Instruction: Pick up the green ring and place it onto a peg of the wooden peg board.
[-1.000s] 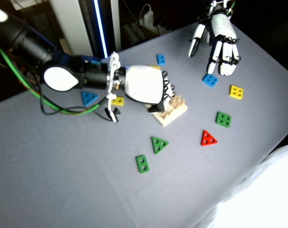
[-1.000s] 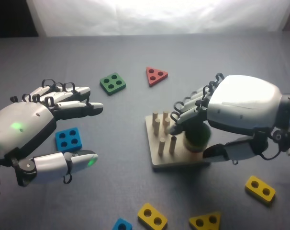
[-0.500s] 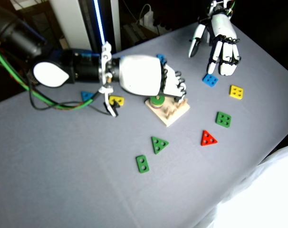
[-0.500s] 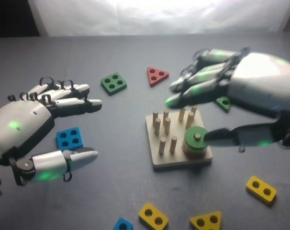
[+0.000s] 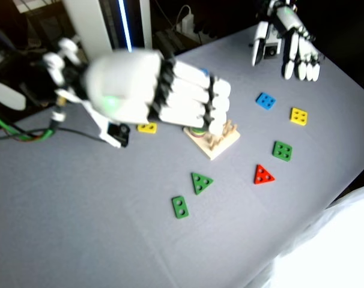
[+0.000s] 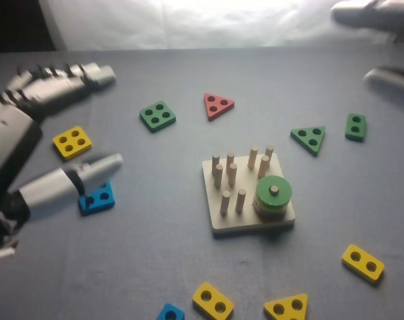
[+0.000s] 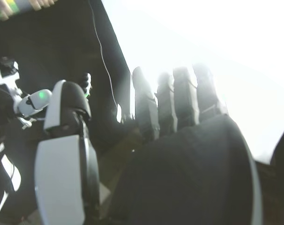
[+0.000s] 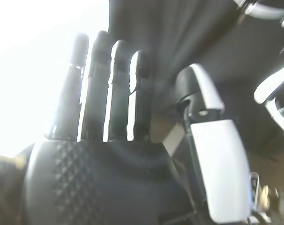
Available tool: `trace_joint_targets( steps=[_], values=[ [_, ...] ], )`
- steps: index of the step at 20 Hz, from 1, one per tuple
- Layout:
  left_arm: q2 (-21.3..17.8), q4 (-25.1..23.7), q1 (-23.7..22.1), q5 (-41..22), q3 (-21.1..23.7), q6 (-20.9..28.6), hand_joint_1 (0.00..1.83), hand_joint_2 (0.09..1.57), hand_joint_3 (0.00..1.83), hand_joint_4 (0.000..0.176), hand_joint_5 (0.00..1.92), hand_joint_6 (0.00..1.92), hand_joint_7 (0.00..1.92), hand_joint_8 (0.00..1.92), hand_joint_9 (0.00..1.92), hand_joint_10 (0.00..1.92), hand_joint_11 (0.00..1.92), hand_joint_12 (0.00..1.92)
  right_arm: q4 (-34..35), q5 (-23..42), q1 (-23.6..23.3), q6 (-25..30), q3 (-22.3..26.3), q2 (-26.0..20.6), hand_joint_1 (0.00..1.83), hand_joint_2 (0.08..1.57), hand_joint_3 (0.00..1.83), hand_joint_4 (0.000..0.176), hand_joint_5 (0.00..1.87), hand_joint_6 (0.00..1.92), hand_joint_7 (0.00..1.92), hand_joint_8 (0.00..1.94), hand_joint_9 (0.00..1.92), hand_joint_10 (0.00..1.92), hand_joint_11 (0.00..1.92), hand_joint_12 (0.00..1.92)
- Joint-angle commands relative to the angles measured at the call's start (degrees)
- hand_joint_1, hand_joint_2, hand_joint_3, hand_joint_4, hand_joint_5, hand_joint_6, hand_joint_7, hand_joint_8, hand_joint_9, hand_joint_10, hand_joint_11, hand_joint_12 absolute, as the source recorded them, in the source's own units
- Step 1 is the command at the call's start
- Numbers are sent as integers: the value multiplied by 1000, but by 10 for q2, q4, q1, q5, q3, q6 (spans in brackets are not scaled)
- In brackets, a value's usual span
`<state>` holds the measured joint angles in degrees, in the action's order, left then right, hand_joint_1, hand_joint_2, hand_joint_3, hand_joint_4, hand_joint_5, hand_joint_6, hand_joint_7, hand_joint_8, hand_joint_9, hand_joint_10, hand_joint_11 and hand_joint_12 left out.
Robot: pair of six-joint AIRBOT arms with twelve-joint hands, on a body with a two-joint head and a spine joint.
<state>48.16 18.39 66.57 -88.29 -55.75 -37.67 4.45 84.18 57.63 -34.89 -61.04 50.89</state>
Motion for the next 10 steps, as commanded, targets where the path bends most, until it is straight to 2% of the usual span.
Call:
trace_joint_targets(
  steps=[1, 2, 3, 4, 5, 6, 7, 8, 9, 10],
  values=[
    [-4, -11, -8, -97, 0, 4, 647, 1250, 2, 0, 247, 0, 417, 0, 490, 12, 7, 1028, 24, 122, -1, -7, 3, -3, 657, 1320, 0, 0, 423, 0, 718, 0, 851, 0, 661, 342],
    [-4, -11, -8, -105, 0, 6, 647, 1250, 2, 0, 247, 0, 417, 0, 490, 12, 7, 1028, 34, 149, 7, -15, 8, -5, 657, 1320, 0, 0, 423, 0, 718, 0, 851, 0, 661, 342],
    [-6, -11, -9, -111, 1, 13, 453, 1291, 10, 0, 133, 0, 356, 0, 484, 5, 1, 982, 48, 168, 14, -18, 14, -7, 730, 1308, 0, 0, 279, 0, 574, 0, 723, 0, 584, 278],
    [-7, -18, -16, -111, 1, 19, 209, 1389, 18, 0, 179, 12, 295, 0, 432, 0, 0, 915, 50, 168, 13, -23, 22, -12, 732, 1309, 0, 29, 188, 0, 469, 0, 612, 0, 495, 231],
    [-9, -31, -24, -111, 1, 23, 71, 1440, 24, 0, 305, 58, 226, 3, 340, 3, 0, 701, 39, 168, 9, -29, 26, -13, 684, 1336, 1, 34, 331, 15, 436, 0, 553, 0, 435, 185],
    [-10, -43, -33, -111, 1, 22, 13, 1443, 14, 0, 410, 101, 264, 15, 214, 6, 0, 395, 29, 168, 7, -30, 28, -15, 813, 1315, 0, 0, 470, 42, 472, 12, 535, 1, 375, 145],
    [-12, -57, -47, -111, 2, 17, 2, 1366, 0, 58, 393, 82, 206, 10, 114, 6, 0, 173, 16, 168, 6, -31, 33, -16, 832, 1307, 0, 0, 590, 27, 412, 2, 399, 0, 229, 62],
    [-15, -71, -64, -111, 1, 9, 0, 1330, 0, 72, 359, 60, 174, 5, 69, 4, 0, 34, 3, 168, 3, -43, 38, -19, 799, 1287, 0, 66, 514, 5, 344, 0, 327, 0, 194, 40],
    [-20, -82, -90, -111, 1, 1, 146, 1363, 0, 149, 278, 20, 236, 24, 160, 39, 0, 6, -11, 168, -7, -55, 45, -23, 909, 1200, 0, 83, 471, 0, 269, 3, 325, 12, 336, 413],
    [-24, -82, -101, -111, 1, -1, 158, 1377, 1, 151, 142, 3, 117, 4, 158, 29, 0, 0, -22, 168, -20, -63, 48, -25, 822, 1141, 7, 118, 338, 0, 225, 0, 183, 2, 76, 479]
  ],
)
